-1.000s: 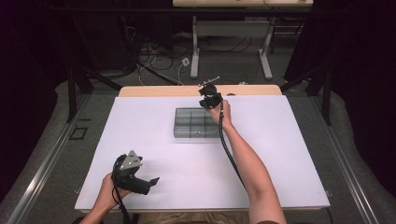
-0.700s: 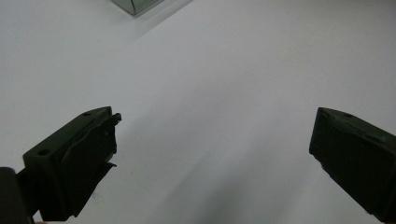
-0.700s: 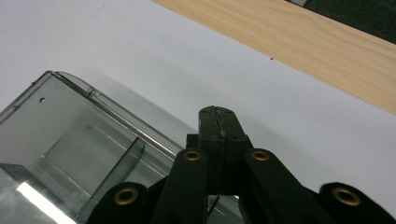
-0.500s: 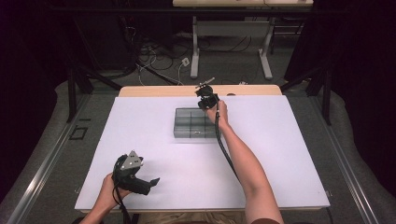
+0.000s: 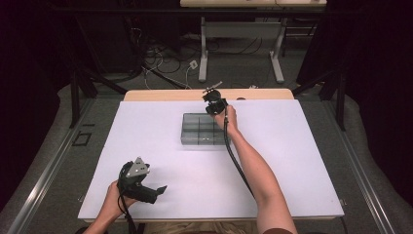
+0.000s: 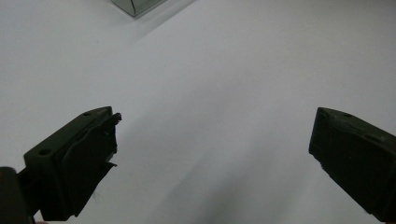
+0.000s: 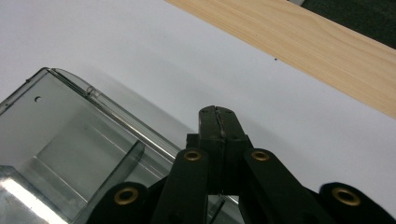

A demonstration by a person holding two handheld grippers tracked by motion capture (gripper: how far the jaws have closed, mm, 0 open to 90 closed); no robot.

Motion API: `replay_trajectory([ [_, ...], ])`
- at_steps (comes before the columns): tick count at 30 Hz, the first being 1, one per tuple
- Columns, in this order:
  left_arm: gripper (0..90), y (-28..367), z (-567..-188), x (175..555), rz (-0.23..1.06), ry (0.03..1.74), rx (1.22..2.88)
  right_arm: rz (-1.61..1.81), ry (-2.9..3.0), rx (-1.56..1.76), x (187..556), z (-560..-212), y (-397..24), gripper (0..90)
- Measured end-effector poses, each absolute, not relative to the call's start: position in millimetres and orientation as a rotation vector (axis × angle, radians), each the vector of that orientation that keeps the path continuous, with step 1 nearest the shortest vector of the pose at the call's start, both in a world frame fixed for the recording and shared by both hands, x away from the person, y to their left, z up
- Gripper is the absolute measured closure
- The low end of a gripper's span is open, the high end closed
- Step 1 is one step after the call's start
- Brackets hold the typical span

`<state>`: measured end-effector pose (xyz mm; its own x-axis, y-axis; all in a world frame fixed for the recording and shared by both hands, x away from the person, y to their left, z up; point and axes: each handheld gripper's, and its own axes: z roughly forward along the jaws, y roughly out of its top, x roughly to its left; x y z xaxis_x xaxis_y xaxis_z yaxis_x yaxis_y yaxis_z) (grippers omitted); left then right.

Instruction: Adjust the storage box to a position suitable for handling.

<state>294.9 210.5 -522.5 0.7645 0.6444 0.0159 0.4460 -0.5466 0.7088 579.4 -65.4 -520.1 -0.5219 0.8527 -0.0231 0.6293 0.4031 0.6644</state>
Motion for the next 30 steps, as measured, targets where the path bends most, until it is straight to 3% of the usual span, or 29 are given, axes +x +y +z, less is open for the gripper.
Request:
replay_trajectory([
  [30,0.9,209.6,-522.8,293.9,0.372,0.816,2.228,0.872,2.367,1.192,557.1,-520.1,-55.9,90.0],
])
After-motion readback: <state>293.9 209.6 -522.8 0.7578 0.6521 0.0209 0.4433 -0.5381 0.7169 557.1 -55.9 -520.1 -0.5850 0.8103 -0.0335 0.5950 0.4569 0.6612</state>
